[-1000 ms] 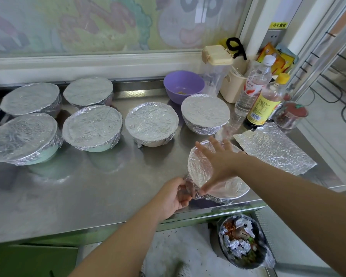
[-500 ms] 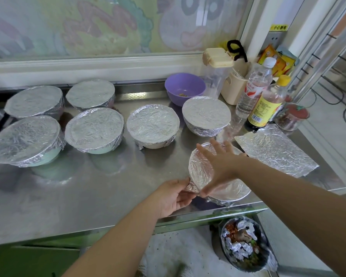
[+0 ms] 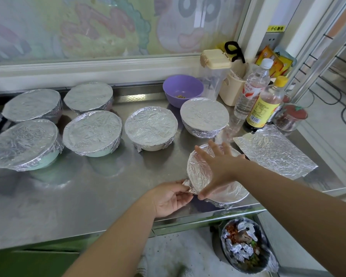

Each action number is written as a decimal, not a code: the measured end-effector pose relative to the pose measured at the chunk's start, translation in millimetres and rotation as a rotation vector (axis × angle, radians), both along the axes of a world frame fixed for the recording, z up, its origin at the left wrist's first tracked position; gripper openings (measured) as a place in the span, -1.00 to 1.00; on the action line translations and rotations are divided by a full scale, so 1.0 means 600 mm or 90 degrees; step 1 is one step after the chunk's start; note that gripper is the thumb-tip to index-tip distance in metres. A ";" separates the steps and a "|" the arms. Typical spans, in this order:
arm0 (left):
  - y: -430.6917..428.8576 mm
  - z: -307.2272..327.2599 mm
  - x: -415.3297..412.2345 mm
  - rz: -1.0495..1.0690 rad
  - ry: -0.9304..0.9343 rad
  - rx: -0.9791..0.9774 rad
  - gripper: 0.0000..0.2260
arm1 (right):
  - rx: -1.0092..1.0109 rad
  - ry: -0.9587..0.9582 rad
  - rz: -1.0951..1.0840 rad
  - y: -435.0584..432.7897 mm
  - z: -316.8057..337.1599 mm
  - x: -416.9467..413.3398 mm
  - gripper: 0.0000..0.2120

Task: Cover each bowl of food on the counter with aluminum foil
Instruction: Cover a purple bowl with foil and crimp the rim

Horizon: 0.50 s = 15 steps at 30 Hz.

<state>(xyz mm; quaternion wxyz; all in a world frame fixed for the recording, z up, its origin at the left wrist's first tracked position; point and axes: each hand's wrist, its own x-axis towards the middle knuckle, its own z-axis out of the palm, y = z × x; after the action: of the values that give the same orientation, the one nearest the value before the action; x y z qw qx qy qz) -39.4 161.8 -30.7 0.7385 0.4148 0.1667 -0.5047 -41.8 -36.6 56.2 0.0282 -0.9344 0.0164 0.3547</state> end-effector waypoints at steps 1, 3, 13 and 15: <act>0.004 -0.002 0.001 -0.006 0.004 -0.006 -0.77 | 0.001 0.000 0.000 0.000 0.000 0.000 0.45; 0.009 -0.002 0.001 -0.028 0.000 0.020 -0.83 | 0.004 -0.001 -0.001 0.000 0.000 -0.001 0.45; 0.013 0.009 0.006 -0.067 -0.072 0.061 -0.79 | 0.002 -0.004 0.002 -0.002 -0.005 0.000 0.46; 0.007 0.010 0.003 -0.052 -0.059 0.040 -0.81 | 0.002 -0.005 0.002 -0.002 -0.006 0.000 0.45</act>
<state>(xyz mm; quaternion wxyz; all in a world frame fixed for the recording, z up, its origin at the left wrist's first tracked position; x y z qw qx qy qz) -37.6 165.9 -24.4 0.7109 0.4673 0.1312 -0.5090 -41.5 -38.0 52.4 0.0289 -0.9358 0.0145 0.3512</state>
